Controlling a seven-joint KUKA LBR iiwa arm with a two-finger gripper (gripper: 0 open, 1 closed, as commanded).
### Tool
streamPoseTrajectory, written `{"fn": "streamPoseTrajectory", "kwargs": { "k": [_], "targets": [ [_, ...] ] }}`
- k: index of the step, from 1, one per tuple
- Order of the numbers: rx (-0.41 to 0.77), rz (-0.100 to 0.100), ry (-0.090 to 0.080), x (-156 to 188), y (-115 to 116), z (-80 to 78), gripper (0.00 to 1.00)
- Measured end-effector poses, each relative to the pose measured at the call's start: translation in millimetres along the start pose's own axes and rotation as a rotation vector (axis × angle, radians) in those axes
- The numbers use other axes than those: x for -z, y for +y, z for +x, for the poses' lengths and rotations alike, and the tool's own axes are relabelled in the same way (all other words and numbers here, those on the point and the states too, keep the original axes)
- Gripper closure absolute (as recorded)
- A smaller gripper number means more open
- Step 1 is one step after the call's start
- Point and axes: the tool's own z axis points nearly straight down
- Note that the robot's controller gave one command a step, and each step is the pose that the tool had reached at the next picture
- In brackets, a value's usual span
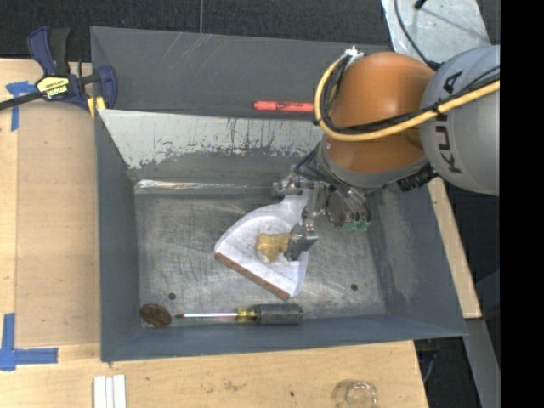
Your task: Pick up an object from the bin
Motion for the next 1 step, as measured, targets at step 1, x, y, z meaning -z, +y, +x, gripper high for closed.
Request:
{"fn": "streamPoseTrajectory", "kwargs": {
  "k": [1],
  "targets": [
    [0.153,-0.002,0.001,-38.4,-3.5,-0.4,0.0]
  ]
}}
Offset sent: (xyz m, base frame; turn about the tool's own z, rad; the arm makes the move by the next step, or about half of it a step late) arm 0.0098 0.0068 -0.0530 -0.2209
